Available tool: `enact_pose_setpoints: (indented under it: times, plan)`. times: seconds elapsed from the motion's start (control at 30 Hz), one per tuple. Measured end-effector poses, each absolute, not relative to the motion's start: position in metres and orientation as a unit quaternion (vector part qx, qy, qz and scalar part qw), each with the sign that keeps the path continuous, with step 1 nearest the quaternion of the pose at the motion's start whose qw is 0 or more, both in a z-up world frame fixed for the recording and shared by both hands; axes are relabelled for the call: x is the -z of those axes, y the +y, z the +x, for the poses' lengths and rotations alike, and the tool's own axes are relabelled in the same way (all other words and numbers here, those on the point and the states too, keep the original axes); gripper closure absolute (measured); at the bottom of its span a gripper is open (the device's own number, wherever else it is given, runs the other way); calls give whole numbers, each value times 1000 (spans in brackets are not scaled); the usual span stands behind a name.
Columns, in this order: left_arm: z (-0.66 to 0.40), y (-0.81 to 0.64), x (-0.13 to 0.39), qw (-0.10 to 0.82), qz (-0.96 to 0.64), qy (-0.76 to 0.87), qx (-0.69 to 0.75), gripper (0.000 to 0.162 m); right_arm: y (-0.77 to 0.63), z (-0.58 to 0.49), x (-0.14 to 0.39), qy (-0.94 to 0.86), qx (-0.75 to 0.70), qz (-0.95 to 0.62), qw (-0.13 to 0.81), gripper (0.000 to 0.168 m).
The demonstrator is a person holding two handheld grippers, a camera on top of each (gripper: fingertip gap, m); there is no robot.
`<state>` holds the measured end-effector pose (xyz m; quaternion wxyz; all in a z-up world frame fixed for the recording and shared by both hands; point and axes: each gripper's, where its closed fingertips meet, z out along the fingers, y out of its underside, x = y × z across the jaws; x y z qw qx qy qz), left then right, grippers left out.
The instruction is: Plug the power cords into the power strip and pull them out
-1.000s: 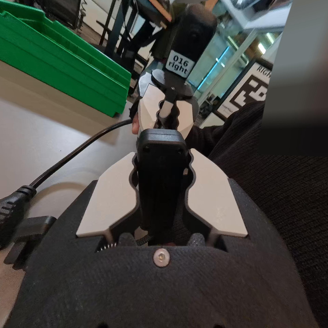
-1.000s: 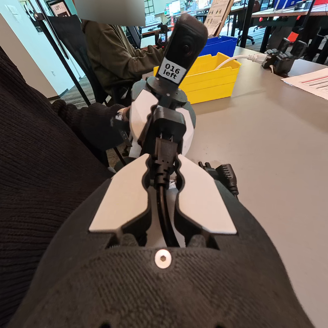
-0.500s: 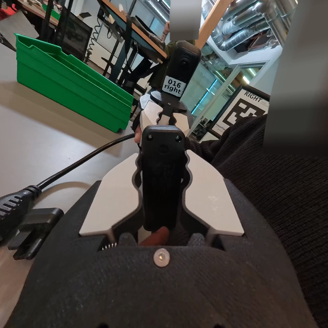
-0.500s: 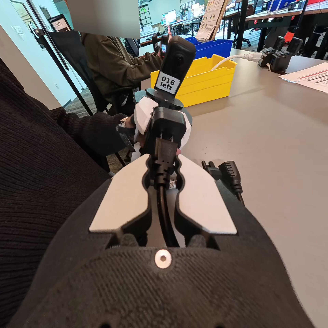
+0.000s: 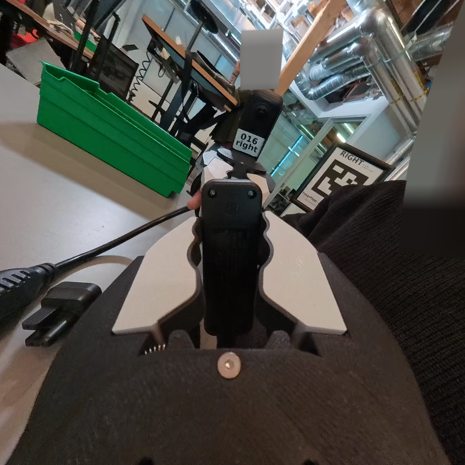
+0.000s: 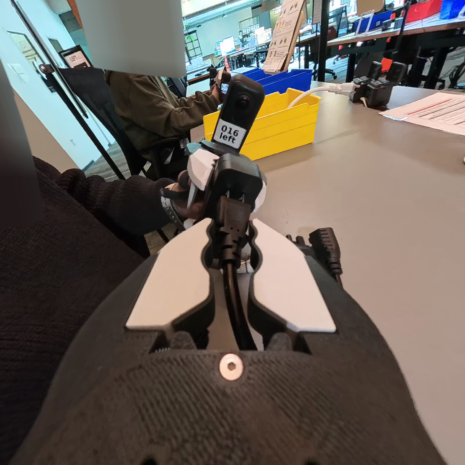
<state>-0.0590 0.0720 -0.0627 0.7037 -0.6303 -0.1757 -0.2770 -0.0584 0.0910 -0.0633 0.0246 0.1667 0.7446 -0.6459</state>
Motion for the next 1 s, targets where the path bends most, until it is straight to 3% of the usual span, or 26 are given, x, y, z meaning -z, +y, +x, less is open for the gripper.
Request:
enact_pose_setpoints:
  times: [0.13,0.47,0.57,0.67,1.0]
  plan:
    - [-65,73,65,707,-616,-191,290,116,95,-66,65,731,654,191,36,130]
    - [-72,71,63,723,-594,-207,286,116,101,-75,70,715,659,224,68,119]
    - [-73,72,62,726,-592,-209,280,117,99,-71,72,721,652,219,78,123]
    - [-73,72,62,727,-591,-208,281,117,97,-64,68,719,657,207,92,143]
    - [-63,71,70,699,-637,-169,278,116,96,-57,74,725,650,195,118,144]
